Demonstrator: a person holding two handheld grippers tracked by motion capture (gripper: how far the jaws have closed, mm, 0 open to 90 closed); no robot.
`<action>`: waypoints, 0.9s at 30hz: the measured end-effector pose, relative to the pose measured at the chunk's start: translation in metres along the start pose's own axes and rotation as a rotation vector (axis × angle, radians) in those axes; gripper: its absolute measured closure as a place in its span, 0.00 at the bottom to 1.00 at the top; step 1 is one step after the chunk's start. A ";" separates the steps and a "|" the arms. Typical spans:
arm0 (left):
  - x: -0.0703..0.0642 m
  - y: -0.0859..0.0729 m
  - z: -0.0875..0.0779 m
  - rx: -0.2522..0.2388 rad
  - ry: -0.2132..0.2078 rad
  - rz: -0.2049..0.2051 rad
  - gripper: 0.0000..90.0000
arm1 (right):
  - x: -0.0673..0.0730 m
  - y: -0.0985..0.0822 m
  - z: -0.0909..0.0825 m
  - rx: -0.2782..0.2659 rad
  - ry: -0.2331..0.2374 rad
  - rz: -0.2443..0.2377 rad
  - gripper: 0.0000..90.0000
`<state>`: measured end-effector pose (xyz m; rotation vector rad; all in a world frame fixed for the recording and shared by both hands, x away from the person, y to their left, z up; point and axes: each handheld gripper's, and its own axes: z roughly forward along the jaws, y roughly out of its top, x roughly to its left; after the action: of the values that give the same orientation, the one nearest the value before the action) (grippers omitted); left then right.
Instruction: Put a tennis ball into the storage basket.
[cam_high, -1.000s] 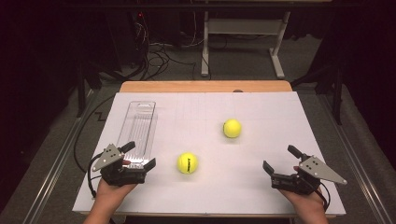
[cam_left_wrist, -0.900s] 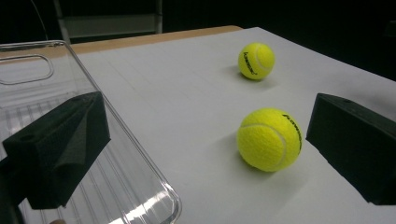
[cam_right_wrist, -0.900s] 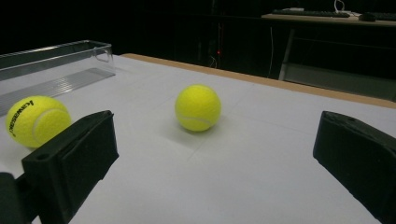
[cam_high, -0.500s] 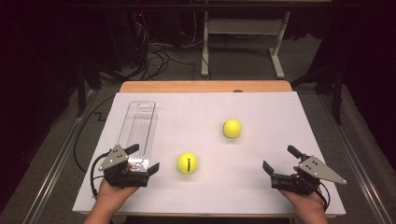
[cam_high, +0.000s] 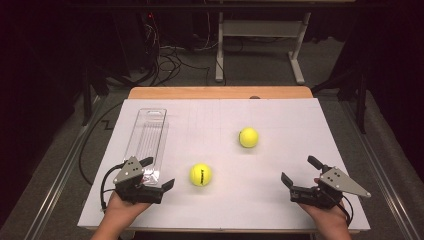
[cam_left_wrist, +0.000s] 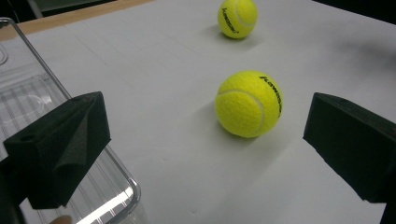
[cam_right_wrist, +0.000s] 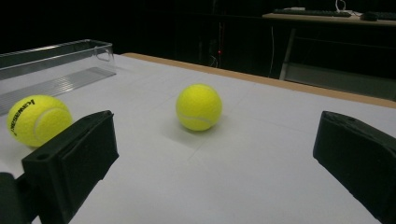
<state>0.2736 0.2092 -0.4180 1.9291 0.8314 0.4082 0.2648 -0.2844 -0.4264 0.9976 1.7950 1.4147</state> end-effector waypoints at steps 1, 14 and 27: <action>0.000 0.000 0.000 0.004 -0.002 0.002 0.01 | 0.000 0.000 0.000 0.000 0.000 0.000 0.00; -0.006 0.003 0.004 0.076 -0.033 0.020 0.02 | 0.000 0.000 0.000 -0.001 0.002 0.004 0.00; -0.020 0.007 0.012 0.190 -0.055 0.064 0.02 | 0.001 0.000 -0.001 -0.004 0.003 -0.004 0.00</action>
<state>0.2694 0.1851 -0.4164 2.1378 0.7980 0.3225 0.2640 -0.2842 -0.4258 0.9896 1.7948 1.4177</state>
